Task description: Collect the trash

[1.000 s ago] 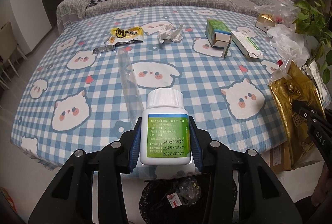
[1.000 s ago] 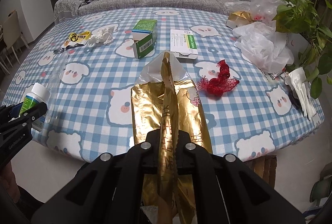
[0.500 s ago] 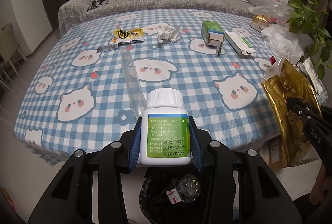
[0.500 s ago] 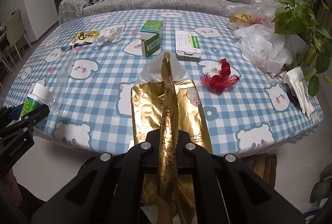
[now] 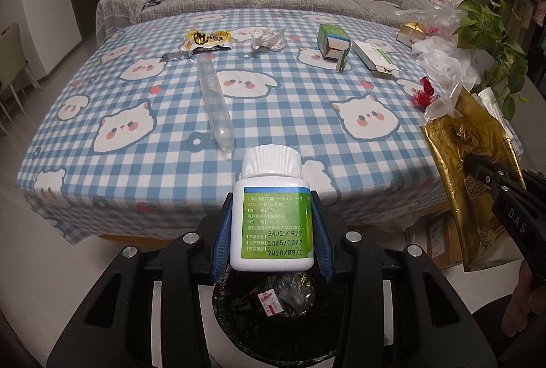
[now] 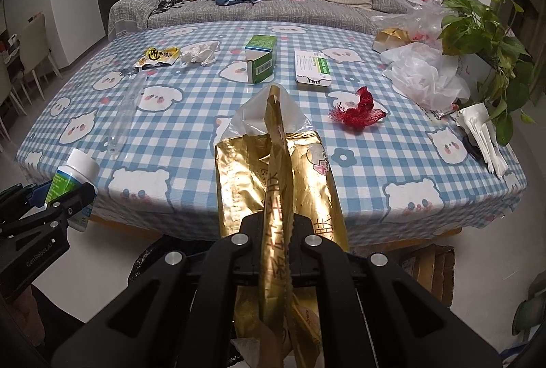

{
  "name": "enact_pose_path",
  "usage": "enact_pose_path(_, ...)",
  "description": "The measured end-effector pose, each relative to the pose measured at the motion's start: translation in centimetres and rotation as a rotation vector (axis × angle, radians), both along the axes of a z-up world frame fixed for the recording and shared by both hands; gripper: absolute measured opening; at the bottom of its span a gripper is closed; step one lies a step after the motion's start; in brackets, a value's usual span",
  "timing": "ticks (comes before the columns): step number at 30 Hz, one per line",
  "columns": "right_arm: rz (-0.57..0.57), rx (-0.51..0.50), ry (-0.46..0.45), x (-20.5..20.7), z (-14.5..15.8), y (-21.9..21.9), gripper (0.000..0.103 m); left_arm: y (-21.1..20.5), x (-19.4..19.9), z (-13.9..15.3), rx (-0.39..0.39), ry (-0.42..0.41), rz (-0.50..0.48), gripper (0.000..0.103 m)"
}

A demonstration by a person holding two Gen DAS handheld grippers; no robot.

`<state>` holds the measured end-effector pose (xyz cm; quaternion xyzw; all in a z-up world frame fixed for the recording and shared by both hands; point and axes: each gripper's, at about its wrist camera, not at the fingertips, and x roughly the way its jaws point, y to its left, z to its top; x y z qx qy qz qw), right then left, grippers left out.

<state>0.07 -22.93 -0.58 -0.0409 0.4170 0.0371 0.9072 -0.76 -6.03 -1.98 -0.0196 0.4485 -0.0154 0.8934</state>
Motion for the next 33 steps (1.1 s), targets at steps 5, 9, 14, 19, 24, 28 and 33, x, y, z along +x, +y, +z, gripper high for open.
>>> enact_pose_path(5, 0.001, -0.006, -0.022, -2.1, -0.9, 0.1, 0.003, 0.4, -1.6, -1.7, 0.002, 0.012, 0.014, 0.040)
enact_pose_path(9, 0.003, 0.002, 0.009, -3.3, -2.9, -0.1, 0.003, 0.5, -2.5, -2.7, -0.015, 0.030, 0.007, 0.040)
enact_pose_path(14, 0.016, -0.009, 0.035, -4.1, -4.4, 0.0, 0.003, 0.5, -3.5, -3.2, -0.034, 0.023, 0.006, 0.040)
enact_pose_path(19, 0.006, -0.015, 0.036, -4.5, -5.1, -0.3, 0.003, 0.1, -3.8, -4.9, -0.041, 0.052, -0.003, 0.040)
enact_pose_path(24, -0.005, -0.015, 0.046, -4.6, -6.1, -0.7, 0.003, -0.6, -3.8, -6.2, -0.041, 0.066, -0.022, 0.040)
enact_pose_path(28, -0.015, -0.014, 0.064, -4.6, -7.2, -1.0, 0.003, -0.8, -3.7, -7.1, -0.036, 0.072, -0.020, 0.040)
enact_pose_path(33, -0.016, -0.022, 0.076, -4.8, -8.5, -1.1, 0.003, -1.2, -3.5, -8.7, -0.034, 0.071, -0.028, 0.040)
